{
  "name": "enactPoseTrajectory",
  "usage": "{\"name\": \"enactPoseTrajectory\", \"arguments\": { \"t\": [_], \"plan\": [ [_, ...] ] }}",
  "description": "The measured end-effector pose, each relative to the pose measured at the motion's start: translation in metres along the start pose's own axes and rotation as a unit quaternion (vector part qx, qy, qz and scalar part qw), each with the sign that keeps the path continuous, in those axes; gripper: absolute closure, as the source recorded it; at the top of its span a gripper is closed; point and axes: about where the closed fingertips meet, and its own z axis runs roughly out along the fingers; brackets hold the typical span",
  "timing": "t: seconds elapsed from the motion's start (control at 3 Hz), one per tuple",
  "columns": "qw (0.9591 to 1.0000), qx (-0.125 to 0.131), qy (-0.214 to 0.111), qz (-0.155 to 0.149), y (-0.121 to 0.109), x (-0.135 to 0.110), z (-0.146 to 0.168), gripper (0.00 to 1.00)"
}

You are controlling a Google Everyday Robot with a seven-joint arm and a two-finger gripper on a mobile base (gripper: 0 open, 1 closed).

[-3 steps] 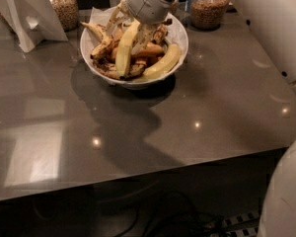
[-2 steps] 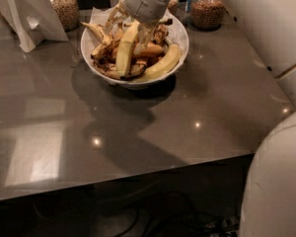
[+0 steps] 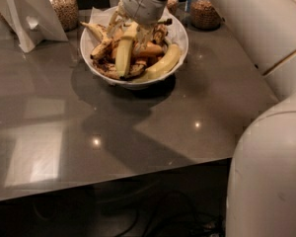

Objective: Pick banana from white bowl

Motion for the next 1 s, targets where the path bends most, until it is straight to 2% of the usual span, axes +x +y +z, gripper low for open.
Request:
{"name": "enactPoseTrajectory", "arguments": {
  "t": [0.33, 0.67, 1.0],
  "plan": [
    [1.0000, 0.000, 0.000, 0.000, 0.000, 0.000, 0.000, 0.51],
    [0.9996, -0.009, -0.001, 0.027, 0.010, -0.004, 0.007, 0.70],
    [0.9980, -0.008, 0.008, 0.062, 0.015, -0.012, 0.001, 0.93]
  ]
}}
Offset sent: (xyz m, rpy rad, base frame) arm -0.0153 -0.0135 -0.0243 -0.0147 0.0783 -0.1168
